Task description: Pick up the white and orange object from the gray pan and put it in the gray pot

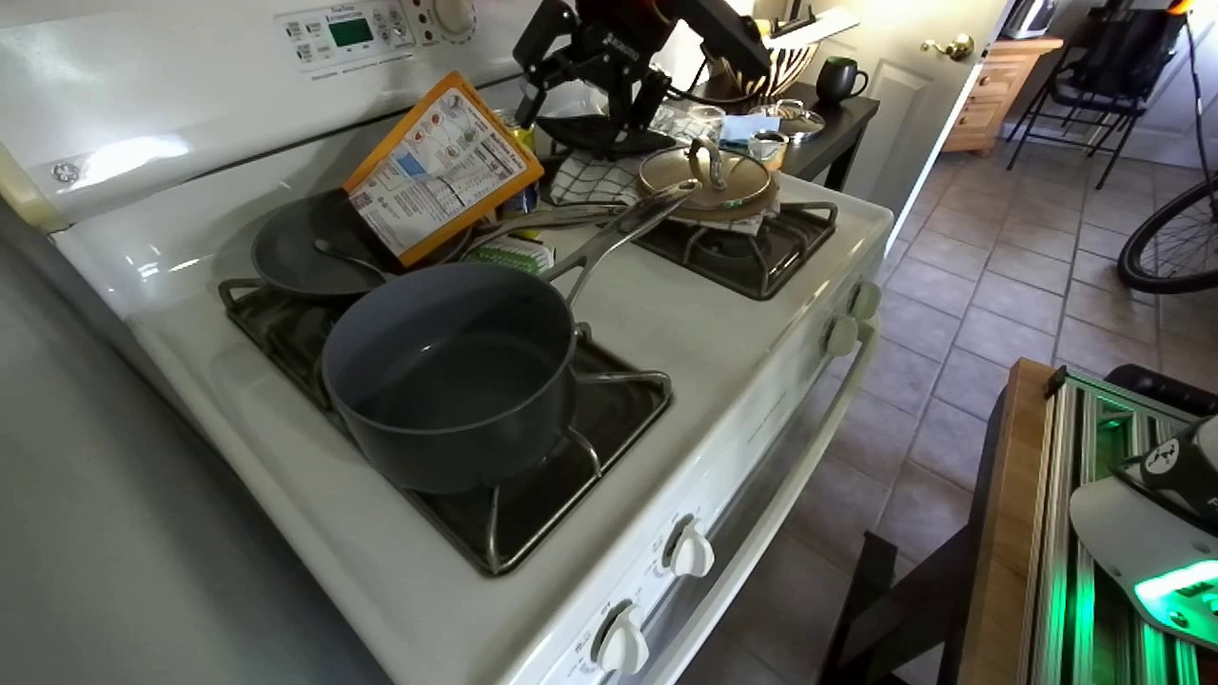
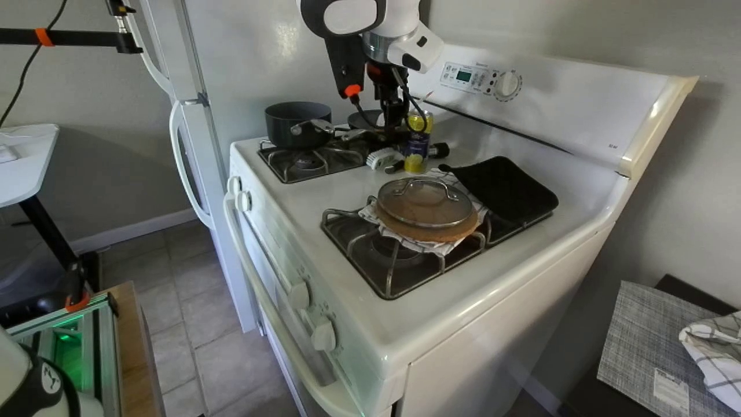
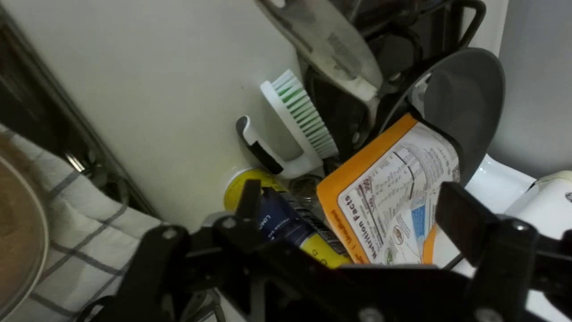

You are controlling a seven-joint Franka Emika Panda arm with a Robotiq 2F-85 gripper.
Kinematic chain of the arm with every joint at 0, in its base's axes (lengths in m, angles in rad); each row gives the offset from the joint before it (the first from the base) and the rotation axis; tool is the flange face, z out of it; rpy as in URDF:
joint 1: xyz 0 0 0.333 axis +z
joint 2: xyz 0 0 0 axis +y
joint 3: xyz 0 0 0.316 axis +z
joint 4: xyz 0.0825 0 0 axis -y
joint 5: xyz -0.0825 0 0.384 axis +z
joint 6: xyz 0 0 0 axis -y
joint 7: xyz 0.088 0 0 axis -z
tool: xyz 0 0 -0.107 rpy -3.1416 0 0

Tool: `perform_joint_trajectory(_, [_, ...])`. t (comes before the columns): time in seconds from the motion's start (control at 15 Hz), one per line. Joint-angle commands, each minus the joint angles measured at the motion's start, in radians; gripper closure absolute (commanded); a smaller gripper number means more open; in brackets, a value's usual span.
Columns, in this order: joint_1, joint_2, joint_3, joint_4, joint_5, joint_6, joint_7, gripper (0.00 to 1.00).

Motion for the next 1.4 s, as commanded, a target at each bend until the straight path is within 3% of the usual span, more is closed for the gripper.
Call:
perform_joint_trajectory(0.0, [0.000,0.038,0.048,0.012,0.029,0.105,0.070,0.00])
perform_joint_trajectory(0.67, [-0.027,0.077,0.102,-0.012,0.084,0.201,-0.102,0.00])
perform_joint_trajectory(1.27, [-0.046,0.173,0.142,0.054,0.324,0.306,-0.361,0.00])
perform_joint_trajectory(1.33, [-0.050,0.180,0.148,0.064,0.354,0.305,-0.393,0.10])
